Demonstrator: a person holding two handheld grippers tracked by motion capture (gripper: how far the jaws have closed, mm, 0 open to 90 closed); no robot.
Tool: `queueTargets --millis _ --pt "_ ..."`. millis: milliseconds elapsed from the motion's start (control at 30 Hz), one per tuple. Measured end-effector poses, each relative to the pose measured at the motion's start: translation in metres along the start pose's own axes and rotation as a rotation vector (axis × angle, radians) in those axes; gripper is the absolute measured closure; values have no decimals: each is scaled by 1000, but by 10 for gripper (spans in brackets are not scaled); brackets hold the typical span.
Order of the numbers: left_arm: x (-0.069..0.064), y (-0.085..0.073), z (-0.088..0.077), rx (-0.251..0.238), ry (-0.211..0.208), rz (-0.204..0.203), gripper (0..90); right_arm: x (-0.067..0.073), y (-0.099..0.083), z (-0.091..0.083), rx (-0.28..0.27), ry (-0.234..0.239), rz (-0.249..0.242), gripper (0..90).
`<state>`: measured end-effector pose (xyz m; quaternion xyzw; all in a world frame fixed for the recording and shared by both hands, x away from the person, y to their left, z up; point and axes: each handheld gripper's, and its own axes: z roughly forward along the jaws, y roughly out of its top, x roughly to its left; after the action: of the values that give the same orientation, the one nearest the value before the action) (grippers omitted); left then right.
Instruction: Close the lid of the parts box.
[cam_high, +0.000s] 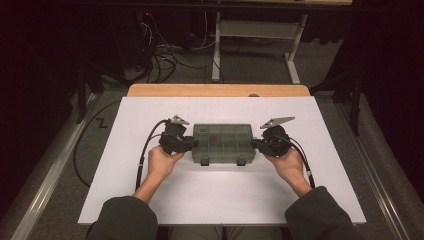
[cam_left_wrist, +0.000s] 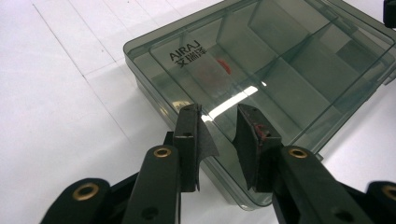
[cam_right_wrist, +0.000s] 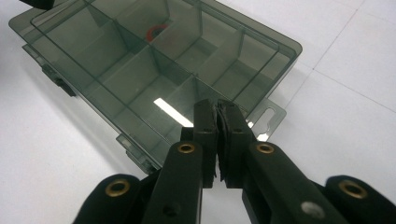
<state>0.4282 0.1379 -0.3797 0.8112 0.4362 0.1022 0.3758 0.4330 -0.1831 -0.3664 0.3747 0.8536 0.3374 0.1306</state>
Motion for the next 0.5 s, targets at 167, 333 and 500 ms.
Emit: queueTargets --millis 167,333,500 --pt "-1 -2 1 1 4 1 700 1 -1 2 5 3 1 884" --pt "-1 -2 1 -1 8 5 699 1 -3 6 7 9 8 885" --pt "-2 -3 2 0 11 5 699 0 -3 6 7 12 6 884"
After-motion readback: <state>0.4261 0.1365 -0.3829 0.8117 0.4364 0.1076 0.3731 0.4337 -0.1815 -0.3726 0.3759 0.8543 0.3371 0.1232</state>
